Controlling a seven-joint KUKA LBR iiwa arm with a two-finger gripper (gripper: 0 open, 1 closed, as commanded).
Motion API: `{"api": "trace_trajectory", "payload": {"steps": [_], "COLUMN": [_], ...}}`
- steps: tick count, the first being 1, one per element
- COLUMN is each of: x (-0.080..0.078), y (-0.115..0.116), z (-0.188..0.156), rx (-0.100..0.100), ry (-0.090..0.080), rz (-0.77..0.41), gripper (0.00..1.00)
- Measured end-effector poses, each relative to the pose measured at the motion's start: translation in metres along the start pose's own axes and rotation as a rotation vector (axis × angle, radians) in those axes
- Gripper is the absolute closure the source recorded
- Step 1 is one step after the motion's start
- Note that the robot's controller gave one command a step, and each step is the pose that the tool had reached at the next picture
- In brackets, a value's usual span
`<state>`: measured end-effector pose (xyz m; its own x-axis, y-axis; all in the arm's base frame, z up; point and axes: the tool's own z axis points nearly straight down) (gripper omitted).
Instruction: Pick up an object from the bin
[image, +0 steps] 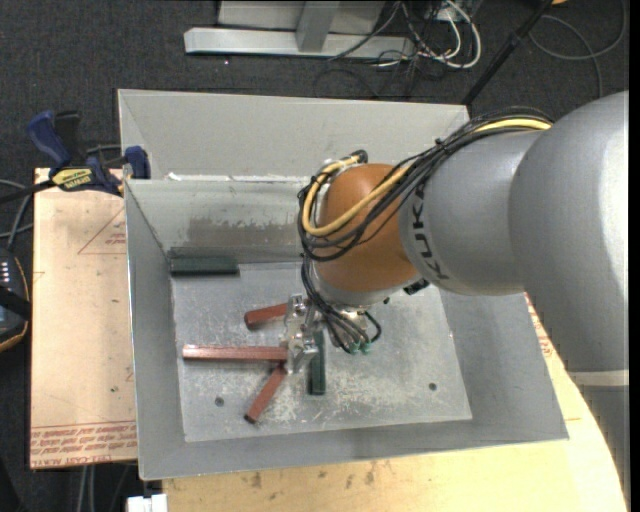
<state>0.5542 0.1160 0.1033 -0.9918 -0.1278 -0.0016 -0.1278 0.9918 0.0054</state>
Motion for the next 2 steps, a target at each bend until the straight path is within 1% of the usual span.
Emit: {"api": "trace_trajectory", "payload": {"steps": [1, 2], "x": [0.003, -0.074], "y": [-0.013, -0.05], "z": [-0.024, -0.183], "rx": [0.009, 0.007], "ry": [-0.008, -0.007], "rz": [-0.046, -0.384], "gripper": [1.0, 1.0]}}
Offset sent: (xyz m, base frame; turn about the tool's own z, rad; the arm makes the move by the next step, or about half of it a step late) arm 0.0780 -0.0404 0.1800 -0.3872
